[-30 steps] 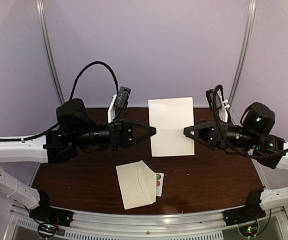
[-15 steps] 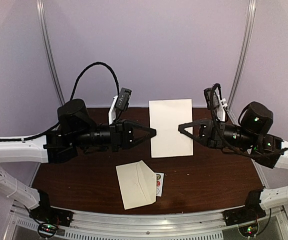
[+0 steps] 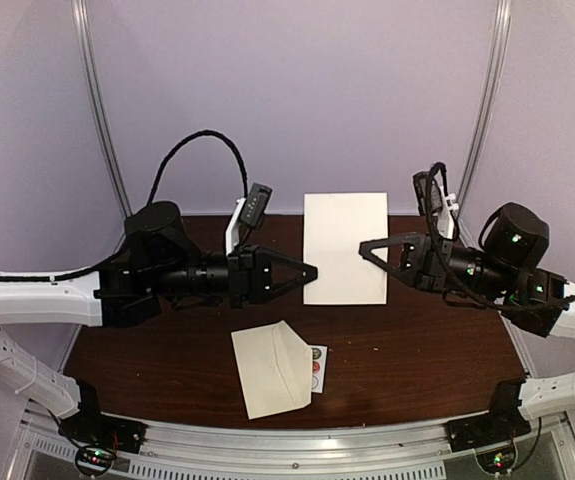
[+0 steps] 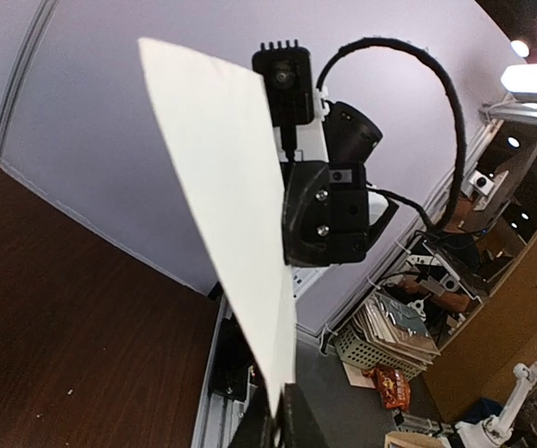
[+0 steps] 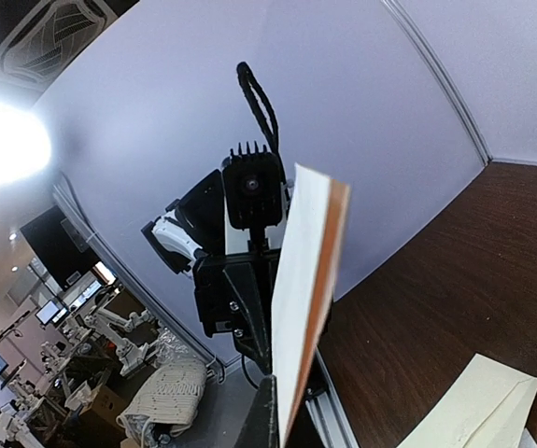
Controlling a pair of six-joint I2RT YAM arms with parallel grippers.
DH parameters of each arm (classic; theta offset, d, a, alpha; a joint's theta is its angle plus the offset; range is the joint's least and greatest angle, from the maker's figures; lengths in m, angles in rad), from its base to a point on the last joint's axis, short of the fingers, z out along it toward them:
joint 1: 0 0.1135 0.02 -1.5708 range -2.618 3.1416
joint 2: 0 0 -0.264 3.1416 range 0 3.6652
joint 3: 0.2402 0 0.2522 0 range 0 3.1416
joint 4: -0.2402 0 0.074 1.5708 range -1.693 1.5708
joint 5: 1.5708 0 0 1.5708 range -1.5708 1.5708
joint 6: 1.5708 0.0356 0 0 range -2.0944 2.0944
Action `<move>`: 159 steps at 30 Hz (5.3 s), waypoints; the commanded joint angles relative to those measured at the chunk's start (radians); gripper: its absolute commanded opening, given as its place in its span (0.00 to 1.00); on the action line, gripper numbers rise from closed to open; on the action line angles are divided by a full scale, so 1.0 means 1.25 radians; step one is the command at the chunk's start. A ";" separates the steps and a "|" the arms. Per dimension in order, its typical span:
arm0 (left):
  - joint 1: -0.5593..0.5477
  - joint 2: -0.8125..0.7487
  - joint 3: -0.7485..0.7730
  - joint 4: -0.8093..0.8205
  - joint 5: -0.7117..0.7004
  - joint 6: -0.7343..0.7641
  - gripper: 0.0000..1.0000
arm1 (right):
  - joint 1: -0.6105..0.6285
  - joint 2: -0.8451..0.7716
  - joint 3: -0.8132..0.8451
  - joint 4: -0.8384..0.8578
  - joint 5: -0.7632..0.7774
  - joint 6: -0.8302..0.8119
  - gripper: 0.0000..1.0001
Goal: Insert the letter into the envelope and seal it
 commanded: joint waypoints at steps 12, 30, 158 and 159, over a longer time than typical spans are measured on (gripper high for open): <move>-0.009 -0.042 0.009 0.030 -0.073 0.034 0.00 | 0.004 -0.033 -0.042 0.029 -0.046 0.019 0.29; -0.008 -0.137 0.044 -0.282 -0.303 0.073 0.55 | 0.003 -0.028 -0.026 -0.086 0.045 -0.019 0.00; -0.038 0.010 0.013 0.044 -0.295 -0.029 0.00 | 0.058 0.126 -0.045 0.192 0.145 0.132 0.31; -0.039 0.009 0.012 0.046 -0.295 -0.029 0.00 | 0.059 0.127 -0.045 0.192 0.144 0.133 0.29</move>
